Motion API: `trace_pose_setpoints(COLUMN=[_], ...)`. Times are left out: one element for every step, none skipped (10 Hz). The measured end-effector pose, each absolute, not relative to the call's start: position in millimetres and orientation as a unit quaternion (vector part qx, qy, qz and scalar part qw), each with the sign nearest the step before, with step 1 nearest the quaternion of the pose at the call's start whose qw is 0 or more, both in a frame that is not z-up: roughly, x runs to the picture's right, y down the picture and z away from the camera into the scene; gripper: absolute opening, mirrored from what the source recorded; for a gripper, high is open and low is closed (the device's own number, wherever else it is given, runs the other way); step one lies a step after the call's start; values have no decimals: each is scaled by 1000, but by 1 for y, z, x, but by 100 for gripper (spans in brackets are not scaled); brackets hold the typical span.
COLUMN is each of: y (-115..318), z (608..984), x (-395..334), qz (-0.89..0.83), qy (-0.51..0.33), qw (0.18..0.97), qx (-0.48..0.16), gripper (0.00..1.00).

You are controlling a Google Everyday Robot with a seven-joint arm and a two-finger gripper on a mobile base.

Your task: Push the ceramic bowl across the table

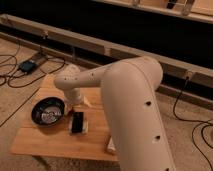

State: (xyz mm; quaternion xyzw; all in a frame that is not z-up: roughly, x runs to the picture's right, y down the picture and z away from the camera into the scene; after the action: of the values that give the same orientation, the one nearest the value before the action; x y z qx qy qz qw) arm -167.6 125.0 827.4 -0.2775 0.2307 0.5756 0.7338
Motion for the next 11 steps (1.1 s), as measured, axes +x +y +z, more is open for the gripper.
trace_pose_setpoints(y=[117, 113, 111, 110, 108, 106, 102, 100, 94, 88, 83], z=[828, 831, 834, 838, 846, 855, 868, 876, 889, 899, 907], x=[-179, -188, -200, -213, -224, -231, -239, -245, -252, -257, -262], qz=[570, 564, 556, 549, 540, 532, 524, 519, 512, 507, 501], qy=[226, 224, 221, 216, 210, 205, 199, 193, 186, 180, 177], qw=[739, 743, 749, 755, 763, 771, 780, 785, 793, 799, 804], qx=[-279, -281, -285, -287, -286, -282, -278, -277, -273, -270, -267], gripper=[80, 80, 80, 80, 80, 80, 80, 80, 80, 80, 80])
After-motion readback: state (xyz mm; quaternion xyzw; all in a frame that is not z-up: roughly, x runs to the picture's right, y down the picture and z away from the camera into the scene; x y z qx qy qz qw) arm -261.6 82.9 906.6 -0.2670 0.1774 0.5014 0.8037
